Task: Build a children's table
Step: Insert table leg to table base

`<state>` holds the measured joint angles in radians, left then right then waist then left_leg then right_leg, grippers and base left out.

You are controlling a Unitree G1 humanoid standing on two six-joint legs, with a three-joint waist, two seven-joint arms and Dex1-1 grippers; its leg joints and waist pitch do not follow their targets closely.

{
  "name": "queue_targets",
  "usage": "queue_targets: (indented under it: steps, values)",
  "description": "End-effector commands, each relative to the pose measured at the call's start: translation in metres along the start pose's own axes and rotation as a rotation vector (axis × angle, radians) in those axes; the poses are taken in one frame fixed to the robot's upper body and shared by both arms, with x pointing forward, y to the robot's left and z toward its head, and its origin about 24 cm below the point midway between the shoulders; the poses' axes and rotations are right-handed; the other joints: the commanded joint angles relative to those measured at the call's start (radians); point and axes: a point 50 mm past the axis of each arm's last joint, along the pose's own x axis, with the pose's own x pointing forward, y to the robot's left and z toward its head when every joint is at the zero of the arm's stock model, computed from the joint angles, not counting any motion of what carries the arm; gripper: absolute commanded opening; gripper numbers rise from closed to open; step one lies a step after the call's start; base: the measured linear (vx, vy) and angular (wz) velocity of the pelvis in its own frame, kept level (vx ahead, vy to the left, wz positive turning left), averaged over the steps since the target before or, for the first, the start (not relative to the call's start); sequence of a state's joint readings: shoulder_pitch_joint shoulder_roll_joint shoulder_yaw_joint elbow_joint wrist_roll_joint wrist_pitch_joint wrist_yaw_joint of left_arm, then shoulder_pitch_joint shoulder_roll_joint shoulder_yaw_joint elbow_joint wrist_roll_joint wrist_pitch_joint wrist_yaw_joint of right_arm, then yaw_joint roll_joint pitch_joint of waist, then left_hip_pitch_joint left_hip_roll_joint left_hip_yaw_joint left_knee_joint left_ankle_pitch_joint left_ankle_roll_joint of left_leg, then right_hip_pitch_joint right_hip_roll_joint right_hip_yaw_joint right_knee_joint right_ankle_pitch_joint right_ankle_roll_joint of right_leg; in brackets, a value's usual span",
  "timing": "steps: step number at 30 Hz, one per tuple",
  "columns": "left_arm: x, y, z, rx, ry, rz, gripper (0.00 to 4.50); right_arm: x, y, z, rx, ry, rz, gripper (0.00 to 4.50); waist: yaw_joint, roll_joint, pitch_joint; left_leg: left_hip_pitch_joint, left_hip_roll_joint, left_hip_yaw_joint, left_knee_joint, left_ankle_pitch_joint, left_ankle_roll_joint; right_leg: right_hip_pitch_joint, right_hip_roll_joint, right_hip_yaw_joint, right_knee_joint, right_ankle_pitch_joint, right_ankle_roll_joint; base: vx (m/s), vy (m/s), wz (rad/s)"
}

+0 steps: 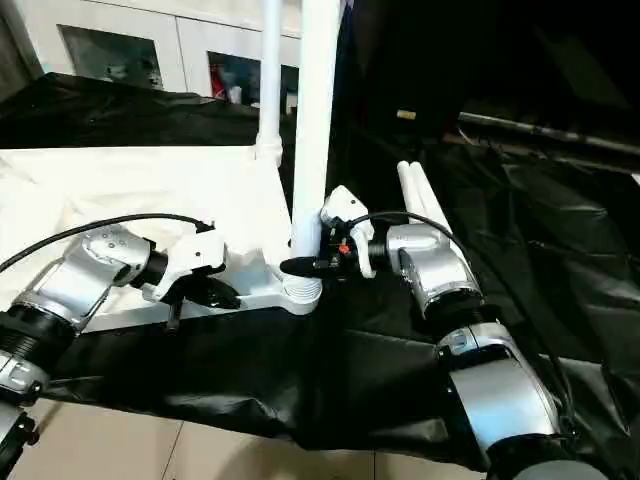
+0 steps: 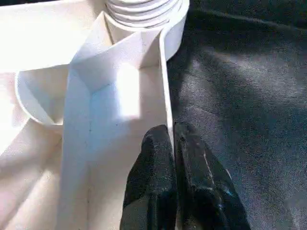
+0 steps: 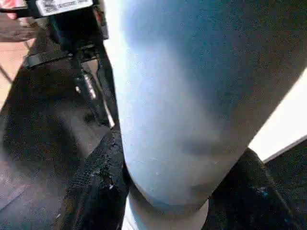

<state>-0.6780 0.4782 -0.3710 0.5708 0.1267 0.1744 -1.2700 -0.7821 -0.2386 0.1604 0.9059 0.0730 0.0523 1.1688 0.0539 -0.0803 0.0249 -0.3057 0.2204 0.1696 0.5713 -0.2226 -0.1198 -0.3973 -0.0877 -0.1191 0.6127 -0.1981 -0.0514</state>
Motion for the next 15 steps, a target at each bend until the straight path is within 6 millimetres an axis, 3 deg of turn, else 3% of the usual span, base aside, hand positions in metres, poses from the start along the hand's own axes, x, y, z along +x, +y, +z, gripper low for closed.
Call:
queue_targets:
  steps: [1,2,3,5,9,11,15]
  values:
    - [0.011,0.008,0.021,0.021,-0.040,0.066,0.00,0.005,0.008,-0.068,0.209,0.223,-0.242,1.86,-0.005,0.019,-0.024,-0.011,0.019,0.001,-0.071,-0.251,0.012,0.041,-0.065,0.067,-0.095,-0.381,-0.142,0.000,0.000,0.00]
    - [0.011,0.008,0.021,0.017,-0.041,0.073,0.00,0.006,0.007,-0.069,0.214,0.222,-0.256,1.86,-0.005,0.022,-0.022,-0.006,0.017,0.001,-0.071,-0.261,0.003,0.036,-0.064,0.068,-0.098,-0.423,-0.126,0.000,0.000,0.00]
    - [0.013,0.012,0.024,-0.006,-0.051,0.113,0.00,0.008,0.006,-0.071,0.247,0.217,-0.327,1.86,-0.002,0.024,-0.019,0.009,0.015,0.000,-0.070,-0.306,-0.003,0.024,-0.065,0.064,-0.114,-0.519,-0.093,0.000,0.000,0.00]
    - [0.016,0.016,0.026,-0.037,-0.061,0.161,0.00,0.011,0.006,-0.075,0.292,0.217,-0.404,1.86,0.002,0.024,-0.022,0.017,0.015,-0.002,-0.071,-0.309,-0.010,0.018,-0.065,0.065,-0.119,-0.546,-0.072,0.000,0.000,0.00]
    - [0.026,0.026,0.036,-0.119,-0.085,0.261,0.00,0.027,0.012,-0.085,0.485,0.173,-0.603,1.86,0.004,0.019,-0.019,0.018,0.012,-0.003,-0.072,-0.333,-0.007,0.012,-0.060,0.066,-0.123,-0.561,-0.053,0.000,0.000,0.00]
    - [0.031,0.030,0.043,-0.139,-0.089,0.293,0.00,0.038,0.017,-0.085,0.551,0.139,-0.645,1.86,-0.001,0.022,-0.022,0.001,0.011,-0.012,-0.079,-0.336,-0.003,0.022,-0.062,0.066,-0.123,-0.570,-0.028,0.000,0.000,0.00]
    - [0.032,0.033,0.049,-0.092,-0.084,0.317,0.00,0.052,0.017,-0.065,0.562,-0.017,-0.639,1.86,-0.002,0.026,-0.026,-0.007,0.012,-0.014,-0.083,-0.321,0.008,0.026,-0.064,0.071,-0.120,-0.514,-0.039,0.000,0.000,0.00]
